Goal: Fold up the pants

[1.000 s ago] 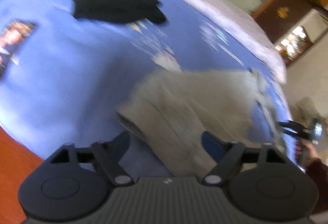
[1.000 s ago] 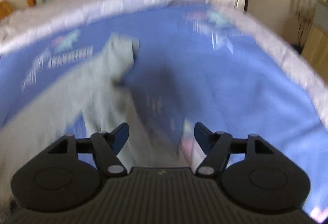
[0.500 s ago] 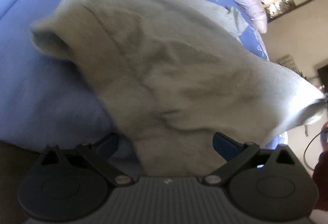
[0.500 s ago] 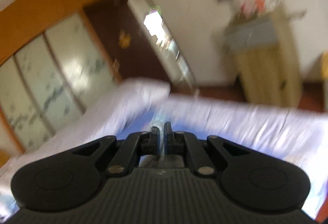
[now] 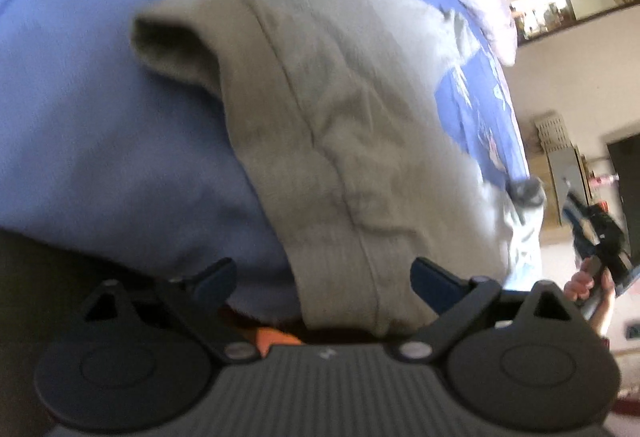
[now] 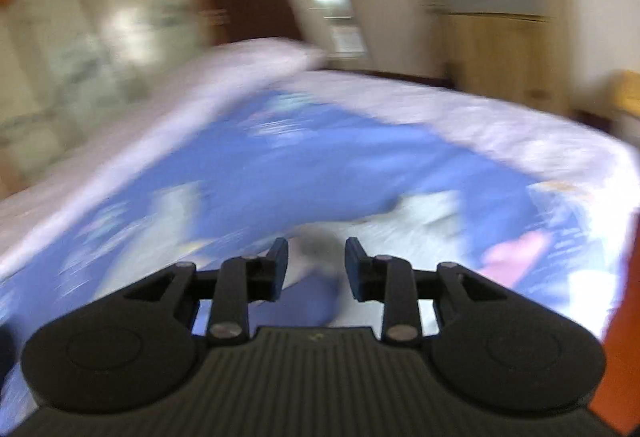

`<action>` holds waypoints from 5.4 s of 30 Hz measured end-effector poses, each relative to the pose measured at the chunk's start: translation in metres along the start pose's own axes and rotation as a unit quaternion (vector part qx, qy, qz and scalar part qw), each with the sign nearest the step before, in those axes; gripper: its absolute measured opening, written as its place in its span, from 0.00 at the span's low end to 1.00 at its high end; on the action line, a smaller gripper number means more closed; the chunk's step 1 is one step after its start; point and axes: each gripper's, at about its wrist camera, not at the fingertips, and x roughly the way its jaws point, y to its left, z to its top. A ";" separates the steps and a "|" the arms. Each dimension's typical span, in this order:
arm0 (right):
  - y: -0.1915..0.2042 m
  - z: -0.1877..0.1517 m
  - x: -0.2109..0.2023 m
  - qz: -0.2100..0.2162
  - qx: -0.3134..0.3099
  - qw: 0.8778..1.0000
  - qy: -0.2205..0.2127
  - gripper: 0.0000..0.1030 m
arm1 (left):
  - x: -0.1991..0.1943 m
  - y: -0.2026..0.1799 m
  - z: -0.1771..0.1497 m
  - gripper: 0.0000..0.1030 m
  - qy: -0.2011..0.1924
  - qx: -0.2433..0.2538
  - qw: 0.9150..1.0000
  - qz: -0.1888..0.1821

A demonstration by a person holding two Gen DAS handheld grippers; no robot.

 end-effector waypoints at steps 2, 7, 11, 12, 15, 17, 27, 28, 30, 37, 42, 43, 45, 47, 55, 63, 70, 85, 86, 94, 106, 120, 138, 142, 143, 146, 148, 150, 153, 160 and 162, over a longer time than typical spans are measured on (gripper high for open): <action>0.036 -0.022 -0.027 0.125 -0.085 0.988 0.025 0.45 | 0.005 -0.001 -0.005 0.94 0.013 0.001 1.000 -0.003; 0.144 -0.099 -0.066 0.311 -0.372 0.871 0.084 0.62 | -0.006 -0.007 0.000 0.94 -0.015 0.002 1.000 -0.021; 0.196 -0.149 -0.054 0.398 -0.445 0.785 0.162 0.63 | -0.032 -0.004 0.002 0.94 -0.059 -0.012 0.998 -0.025; 0.210 -0.162 -0.048 0.406 -0.458 0.770 0.181 0.63 | -0.038 -0.002 0.001 0.94 -0.068 -0.016 0.997 -0.023; 0.242 -0.199 -0.022 0.387 -0.497 0.741 0.231 0.58 | -0.047 0.001 -0.002 0.94 -0.079 -0.022 0.996 -0.015; 0.244 -0.211 -0.010 0.365 -0.495 0.745 0.259 0.30 | -0.050 0.001 -0.005 0.94 -0.080 -0.023 0.996 -0.014; 0.126 -0.142 0.075 0.385 0.174 0.833 0.358 0.14 | -0.023 -0.016 0.008 0.94 -0.049 -0.027 0.994 -0.094; 0.127 -0.150 0.077 0.375 0.196 0.830 0.363 0.14 | -0.020 -0.021 0.010 0.95 -0.045 -0.024 0.993 -0.102; 0.123 -0.161 0.082 0.374 0.234 0.819 0.368 0.14 | -0.013 -0.033 0.015 0.96 -0.043 -0.013 0.993 -0.110; 0.102 -0.169 0.082 0.409 0.312 0.765 0.387 0.15 | 0.015 -0.065 0.027 0.99 -0.034 0.022 0.991 -0.124; 0.092 -0.158 0.073 0.402 0.272 0.774 0.408 0.17 | 0.018 -0.071 0.017 0.28 -0.029 0.054 0.992 -0.112; 0.092 -0.156 0.074 0.400 0.265 0.778 0.406 0.17 | 0.013 -0.068 0.015 0.12 -0.027 0.055 0.991 -0.118; 0.091 -0.153 0.075 0.399 0.253 0.789 0.394 0.29 | 0.001 -0.057 0.008 0.11 -0.030 0.050 0.991 -0.119; 0.090 -0.142 0.069 0.394 0.230 0.816 0.356 0.46 | -0.007 -0.042 0.001 0.11 -0.027 0.035 0.992 -0.114; 0.141 -0.121 0.015 0.404 -0.034 0.872 0.272 0.62 | -0.052 0.016 0.019 0.71 -0.100 -0.041 0.992 -0.062; 0.203 -0.177 -0.008 0.379 -0.299 0.839 0.250 0.72 | -0.031 0.022 0.072 0.86 -0.118 -0.024 0.993 0.005; 0.222 -0.188 0.029 0.338 -0.316 0.838 0.290 0.17 | -0.029 0.011 0.118 0.14 -0.080 -0.011 0.997 0.020; 0.338 -0.243 0.106 0.409 -0.319 0.798 0.305 0.48 | -0.131 0.046 0.219 0.23 -0.200 -0.002 0.958 0.206; 0.330 -0.243 0.108 0.406 -0.314 0.803 0.305 0.48 | -0.126 0.064 0.213 0.24 -0.195 -0.022 0.959 0.204; 0.200 -0.115 0.129 0.376 -0.176 0.880 0.230 0.48 | -0.139 0.113 0.180 0.33 -0.225 -0.100 0.965 0.095; 0.098 0.055 0.312 0.099 -0.080 0.989 0.082 0.49 | -0.019 0.004 0.224 0.40 -0.222 0.052 0.974 -0.006; 0.038 0.079 0.486 0.065 0.112 0.981 0.147 0.78 | 0.036 0.057 0.203 0.32 -0.252 0.028 0.967 0.017; -0.028 0.107 0.426 -0.147 0.033 0.987 0.063 0.72 | 0.031 0.051 0.204 0.45 -0.247 0.043 0.968 0.016; -0.049 0.098 0.379 -0.136 0.107 0.985 0.013 0.70 | 0.023 0.038 0.215 0.59 -0.228 0.056 0.971 0.043; -0.045 0.100 0.369 -0.115 0.099 0.988 0.008 0.69 | 0.016 0.034 0.216 0.59 -0.237 0.059 0.969 0.050; -0.004 0.110 0.356 -0.056 -0.024 0.998 0.035 0.65 | -0.020 0.020 0.218 0.65 -0.294 0.096 0.948 0.070; 0.028 0.113 0.361 -0.022 -0.079 0.994 0.068 0.65 | -0.033 0.007 0.220 0.89 -0.326 0.139 0.922 0.153; 0.051 0.110 0.371 0.006 -0.075 0.992 0.099 0.65 | -0.029 -0.002 0.225 0.92 -0.322 0.196 0.894 0.241; 0.075 0.088 0.404 0.005 -0.050 0.988 0.147 0.66 | 0.003 0.002 0.238 0.95 -0.229 0.270 0.885 0.303; 0.127 0.016 0.444 -0.068 -0.177 0.968 0.166 0.05 | 0.041 -0.003 0.225 0.06 -0.197 0.334 0.866 0.315; 0.127 0.026 0.443 -0.068 -0.149 0.978 0.131 0.05 | 0.036 -0.005 0.228 0.06 -0.229 0.325 0.859 0.323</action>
